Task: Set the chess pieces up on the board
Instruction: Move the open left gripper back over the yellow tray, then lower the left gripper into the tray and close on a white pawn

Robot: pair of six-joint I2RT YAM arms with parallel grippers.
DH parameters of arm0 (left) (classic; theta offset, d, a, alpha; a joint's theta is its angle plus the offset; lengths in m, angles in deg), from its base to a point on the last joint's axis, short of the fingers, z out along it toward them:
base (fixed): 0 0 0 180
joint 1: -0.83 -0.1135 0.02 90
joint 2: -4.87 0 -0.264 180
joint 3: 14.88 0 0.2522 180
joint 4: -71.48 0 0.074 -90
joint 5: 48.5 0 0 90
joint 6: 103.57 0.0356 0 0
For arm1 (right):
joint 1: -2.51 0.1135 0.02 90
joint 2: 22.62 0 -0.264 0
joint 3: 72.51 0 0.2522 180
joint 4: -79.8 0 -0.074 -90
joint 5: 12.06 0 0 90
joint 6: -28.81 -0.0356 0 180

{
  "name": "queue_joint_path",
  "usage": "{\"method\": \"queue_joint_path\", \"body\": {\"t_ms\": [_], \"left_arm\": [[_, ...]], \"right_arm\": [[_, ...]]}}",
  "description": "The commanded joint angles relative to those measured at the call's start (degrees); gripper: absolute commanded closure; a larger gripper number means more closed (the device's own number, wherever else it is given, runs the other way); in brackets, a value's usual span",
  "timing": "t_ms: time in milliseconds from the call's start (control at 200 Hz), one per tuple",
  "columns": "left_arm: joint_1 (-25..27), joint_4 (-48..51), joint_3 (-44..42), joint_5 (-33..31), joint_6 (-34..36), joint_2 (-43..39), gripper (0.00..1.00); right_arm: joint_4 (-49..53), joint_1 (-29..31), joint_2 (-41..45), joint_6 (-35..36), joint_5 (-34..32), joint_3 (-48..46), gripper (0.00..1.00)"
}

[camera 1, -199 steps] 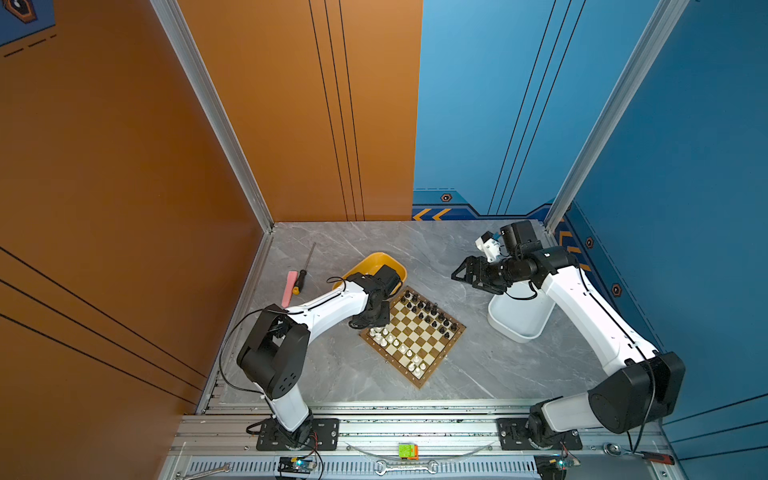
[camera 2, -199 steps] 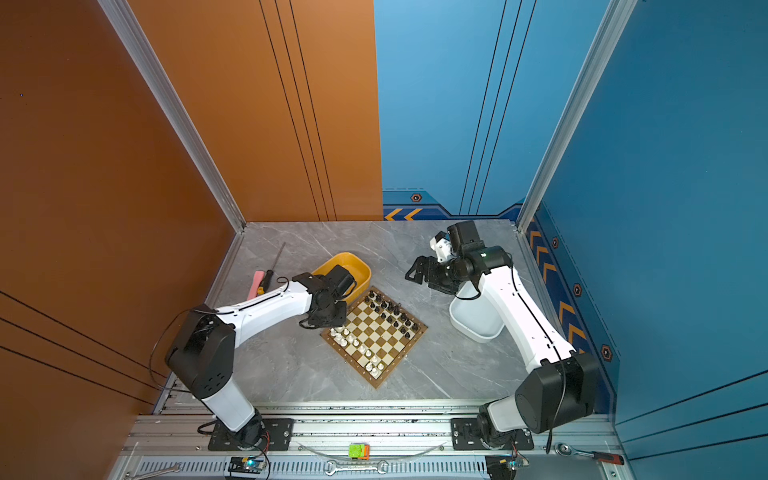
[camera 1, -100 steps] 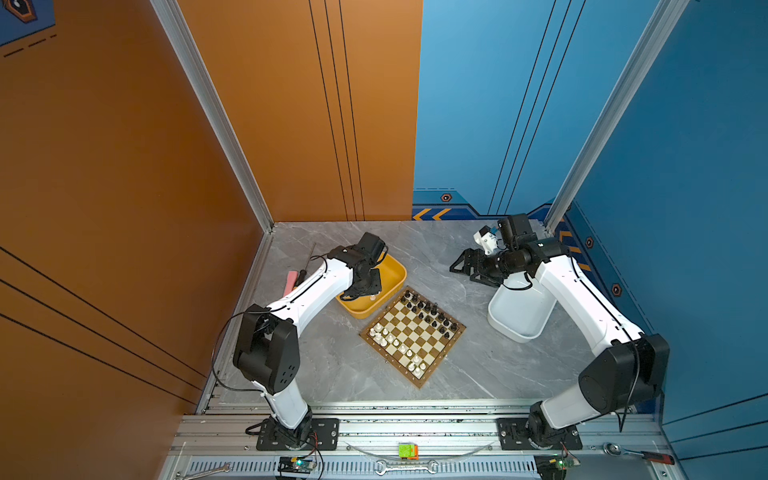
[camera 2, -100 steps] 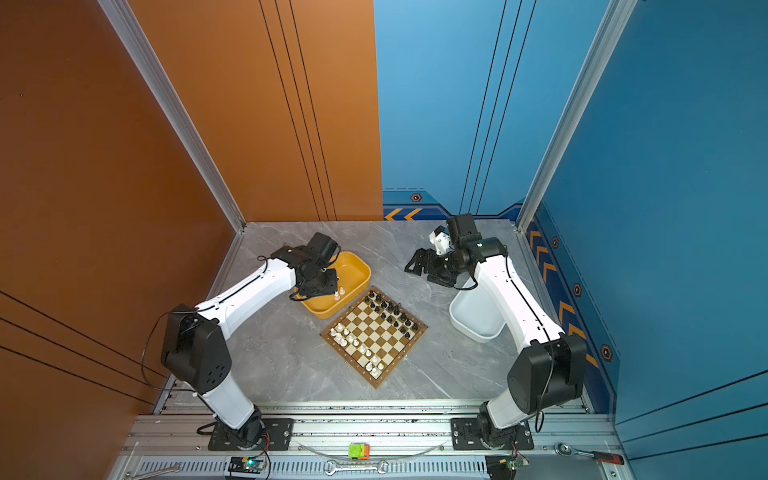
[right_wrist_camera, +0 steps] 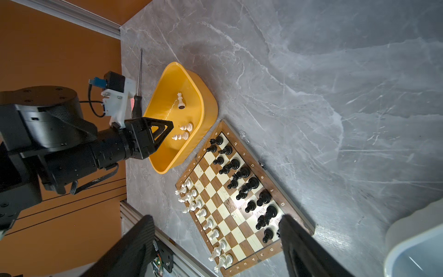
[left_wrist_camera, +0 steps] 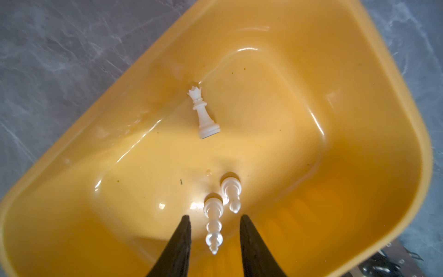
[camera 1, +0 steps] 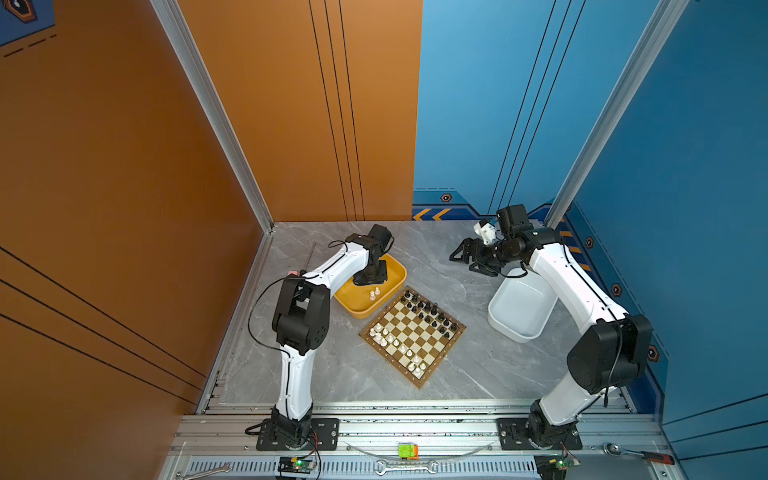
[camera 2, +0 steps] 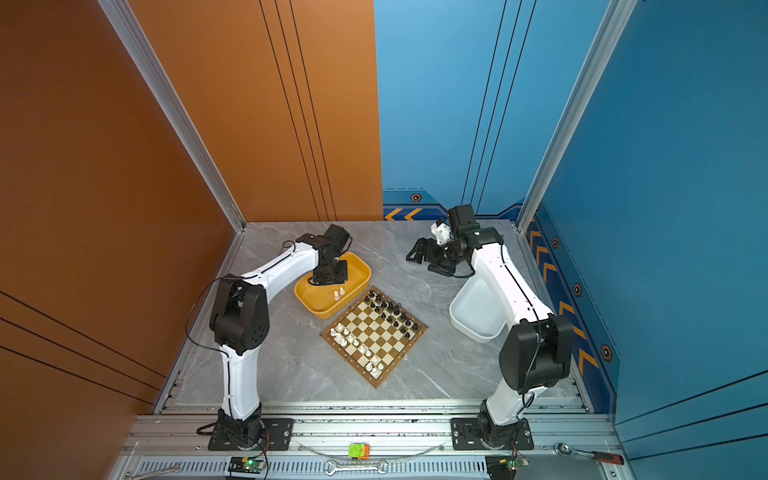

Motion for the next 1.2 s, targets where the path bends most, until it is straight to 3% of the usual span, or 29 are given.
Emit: {"method": "queue_joint_path", "body": {"t_ms": [0, 1197], "left_arm": [[-0.59, 2.63, 2.23, 1.15, 1.65, 1.71, 0.65], [-0.46, 3.24, -1.94, 2.68, 3.65, 2.36, 0.71]], "right_arm": [[0.2, -0.97, -0.69, 0.1, 0.81, 2.22, 0.16], [1.9, -0.99, 0.33, -0.42, -0.89, 1.23, 0.16]]}}
